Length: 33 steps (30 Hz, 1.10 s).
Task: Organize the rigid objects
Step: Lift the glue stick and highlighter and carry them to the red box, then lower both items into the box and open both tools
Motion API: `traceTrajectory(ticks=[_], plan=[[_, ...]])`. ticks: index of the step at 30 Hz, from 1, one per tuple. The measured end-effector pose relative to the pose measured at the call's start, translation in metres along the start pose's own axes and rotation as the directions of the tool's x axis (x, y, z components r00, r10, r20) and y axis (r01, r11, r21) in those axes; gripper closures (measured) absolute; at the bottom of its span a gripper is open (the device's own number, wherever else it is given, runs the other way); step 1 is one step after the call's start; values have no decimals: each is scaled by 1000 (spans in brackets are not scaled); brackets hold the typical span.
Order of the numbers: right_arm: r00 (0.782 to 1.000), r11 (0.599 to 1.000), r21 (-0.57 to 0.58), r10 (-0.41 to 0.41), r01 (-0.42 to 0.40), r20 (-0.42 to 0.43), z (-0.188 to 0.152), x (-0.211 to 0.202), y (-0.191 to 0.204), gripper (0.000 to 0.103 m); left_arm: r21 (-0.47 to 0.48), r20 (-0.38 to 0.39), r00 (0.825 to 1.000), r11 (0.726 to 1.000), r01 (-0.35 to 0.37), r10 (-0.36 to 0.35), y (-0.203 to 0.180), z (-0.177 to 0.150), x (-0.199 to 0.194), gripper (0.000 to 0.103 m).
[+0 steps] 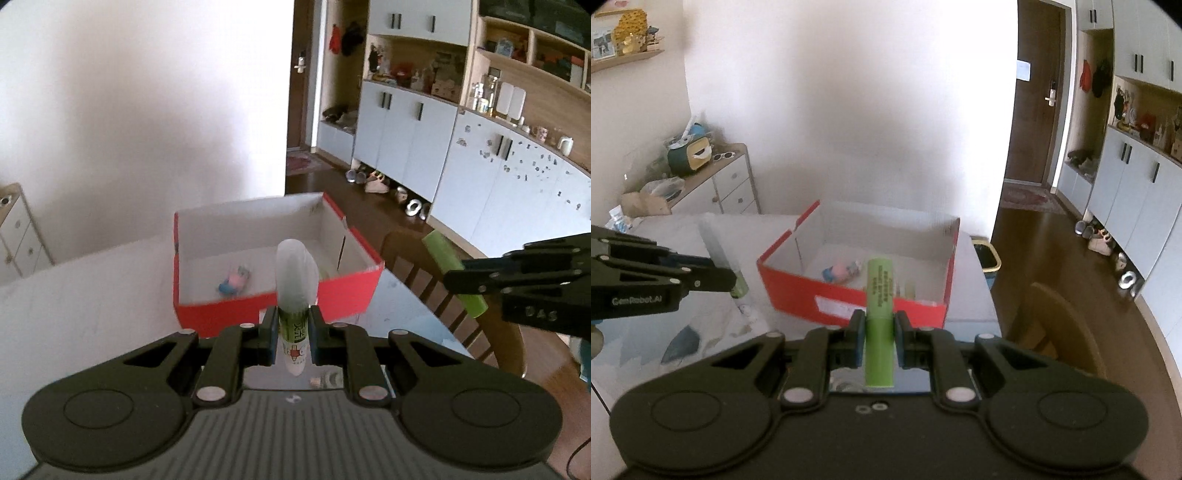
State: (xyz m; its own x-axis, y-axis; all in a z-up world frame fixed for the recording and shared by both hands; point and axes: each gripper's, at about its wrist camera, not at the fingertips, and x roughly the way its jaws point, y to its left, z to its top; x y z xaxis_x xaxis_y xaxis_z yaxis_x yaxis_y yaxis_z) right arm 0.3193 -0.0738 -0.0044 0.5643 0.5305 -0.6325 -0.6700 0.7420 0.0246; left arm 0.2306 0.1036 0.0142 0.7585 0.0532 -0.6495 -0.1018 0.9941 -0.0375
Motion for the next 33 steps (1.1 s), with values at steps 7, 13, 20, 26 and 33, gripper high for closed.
traceTrajectory(ticks=[7,13,20,26,33], plan=[[1000,1000,5,-24,24,-6,31,40,3,88,22,2,1000,999,27,-27,15,40,26,87],[999,999,13,-44,44,-24,49,77,7,88,39,-11,999,999,35,-35,32,68,61,87],[997,998,33,-60,62,-46,62,116,3,88,40,-71,996,997,65,-62,52,85,108,87],[994,996,55,-69,73,-86,63,156,-5,88,56,-127,989,995,85,-77,59,90,153,87],[985,993,66,-85,95,-151,51,193,-12,88,85,-192,977,991,106,-88,62,83,197,87]])
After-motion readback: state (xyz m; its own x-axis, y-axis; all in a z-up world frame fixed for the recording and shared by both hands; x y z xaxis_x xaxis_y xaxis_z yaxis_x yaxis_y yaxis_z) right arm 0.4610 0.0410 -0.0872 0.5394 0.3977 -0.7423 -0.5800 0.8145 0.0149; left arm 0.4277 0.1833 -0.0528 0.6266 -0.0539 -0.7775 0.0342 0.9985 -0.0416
